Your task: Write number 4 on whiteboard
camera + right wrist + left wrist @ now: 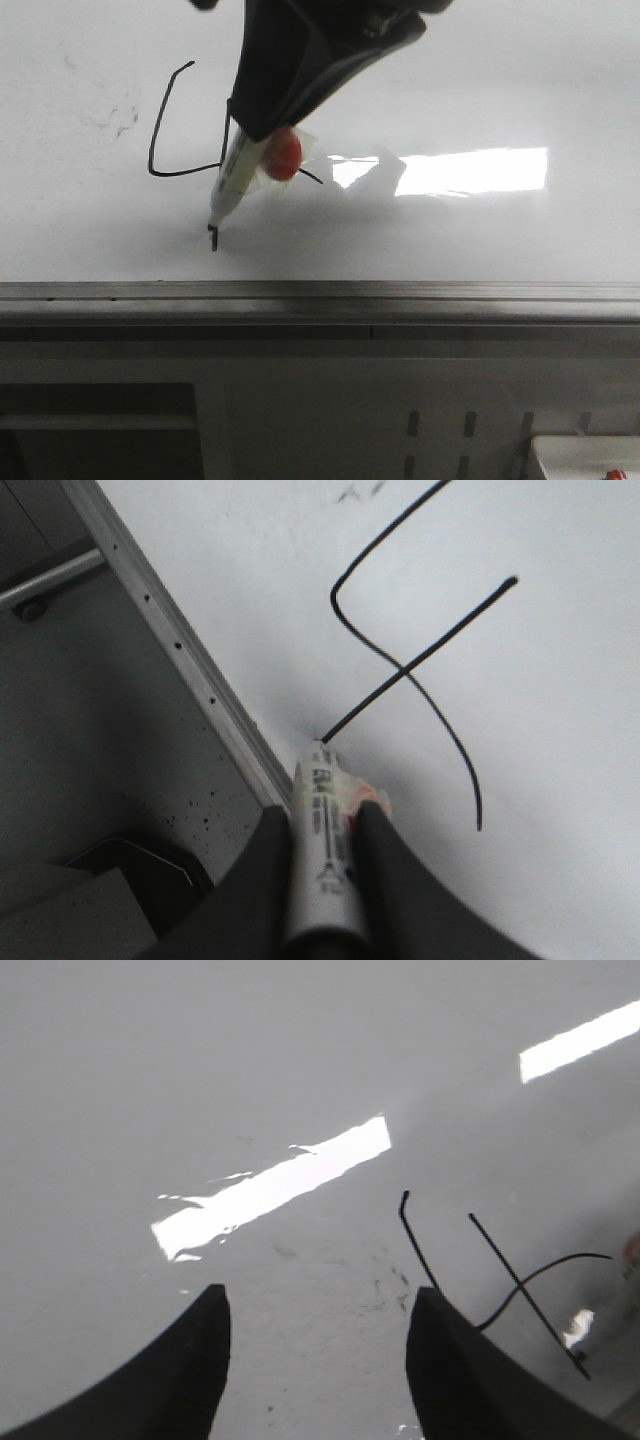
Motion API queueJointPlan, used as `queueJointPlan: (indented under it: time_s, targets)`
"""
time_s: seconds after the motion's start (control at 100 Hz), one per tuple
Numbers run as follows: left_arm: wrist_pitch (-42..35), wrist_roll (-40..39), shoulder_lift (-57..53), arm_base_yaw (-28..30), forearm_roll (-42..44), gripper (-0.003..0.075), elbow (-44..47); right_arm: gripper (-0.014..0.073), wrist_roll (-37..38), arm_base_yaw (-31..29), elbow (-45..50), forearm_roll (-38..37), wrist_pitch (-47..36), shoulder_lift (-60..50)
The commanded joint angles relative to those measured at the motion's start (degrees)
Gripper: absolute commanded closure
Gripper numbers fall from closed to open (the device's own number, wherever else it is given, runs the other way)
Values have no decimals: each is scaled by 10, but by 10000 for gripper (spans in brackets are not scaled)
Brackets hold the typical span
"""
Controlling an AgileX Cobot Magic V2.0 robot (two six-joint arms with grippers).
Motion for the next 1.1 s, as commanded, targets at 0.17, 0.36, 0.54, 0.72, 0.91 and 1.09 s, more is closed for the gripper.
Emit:
queueJointPlan:
  time_s: [0.17, 0.36, 0.54, 0.72, 0.91, 1.09]
  targets:
    - [-67, -4, 40, -142, 148, 353, -16, 658, -1, 55, -49, -5, -19, -36]
    - [-69, -4, 126, -214, 126, 353, -38, 658, -1, 85, -52, 7, -19, -36]
    - [-72, -4, 192, -204, 106, 353, -71, 658, -1, 88, -52, 19, -11, -36]
    - [-79, -4, 220, -204, 102, 499, -79, 658, -1, 88, -52, 21, -11, -36]
    - [-76, -4, 225, -204, 95, 741, -79, 658, -1, 88, -52, 22, -11, -36]
    - [-70, -4, 225, -204, 76, 741, -79, 511, -7, 88, -52, 22, -23, -36]
